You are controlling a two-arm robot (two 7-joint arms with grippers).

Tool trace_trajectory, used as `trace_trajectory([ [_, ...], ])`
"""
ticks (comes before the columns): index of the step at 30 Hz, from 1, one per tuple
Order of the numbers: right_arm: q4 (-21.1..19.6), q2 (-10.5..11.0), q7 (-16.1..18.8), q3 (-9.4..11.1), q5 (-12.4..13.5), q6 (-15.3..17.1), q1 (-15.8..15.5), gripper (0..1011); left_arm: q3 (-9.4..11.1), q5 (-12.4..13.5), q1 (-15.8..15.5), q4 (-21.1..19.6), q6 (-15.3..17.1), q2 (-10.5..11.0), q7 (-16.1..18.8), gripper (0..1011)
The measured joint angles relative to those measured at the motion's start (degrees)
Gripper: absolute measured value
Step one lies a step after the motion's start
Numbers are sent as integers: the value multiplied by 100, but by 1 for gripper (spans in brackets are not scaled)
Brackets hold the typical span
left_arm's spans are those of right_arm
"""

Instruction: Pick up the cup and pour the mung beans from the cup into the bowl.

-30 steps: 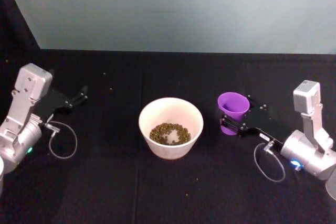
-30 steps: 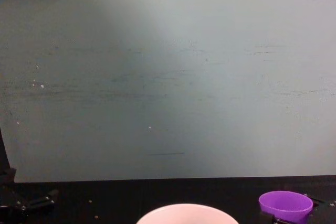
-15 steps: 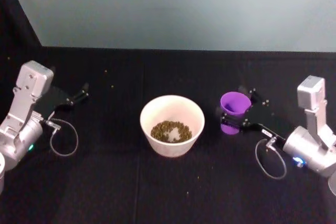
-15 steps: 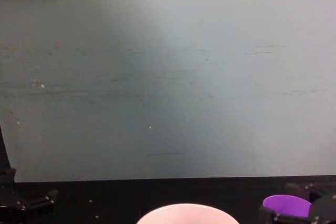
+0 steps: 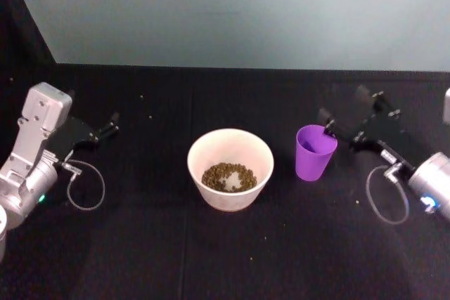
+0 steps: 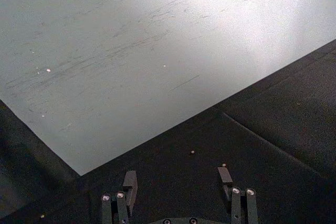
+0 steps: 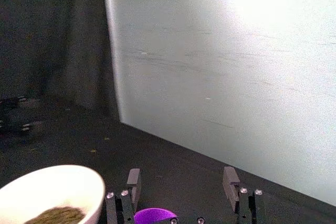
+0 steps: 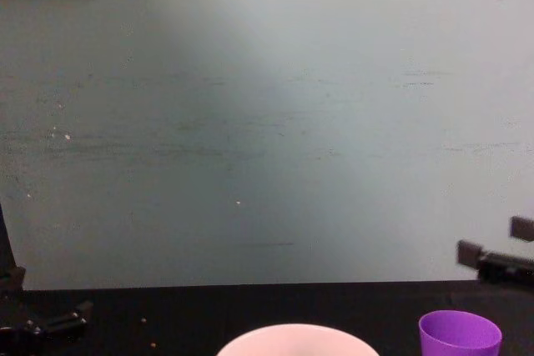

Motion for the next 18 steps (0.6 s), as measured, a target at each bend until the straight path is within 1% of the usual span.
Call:
trace_trajectory([
  [1,-147,8,-159,103,-6,121,-91,1002,0,0,0,0,0,0,0,1000],
  [3,-257,7,-300,193,-25,213,-171,1002,0,0,0,0,0,0,0,1000],
  [4,-331,-7,-410,277,-41,253,-235,1002,0,0,0,0,0,0,0,1000],
  [6,-406,-46,-591,392,-117,259,-322,1002,0,0,0,0,0,0,0,1000],
  [8,-416,-69,-679,441,-197,242,-353,1002,0,0,0,0,0,0,0,1000],
  [13,-297,-147,-836,515,-417,153,-339,1002,0,0,0,0,0,0,0,1000],
  [14,-219,-179,-885,531,-497,132,-299,1002,0,0,0,0,0,0,0,1000],
  [18,1,-259,-970,558,-651,105,-184,1002,0,0,0,0,0,0,0,1000],
])
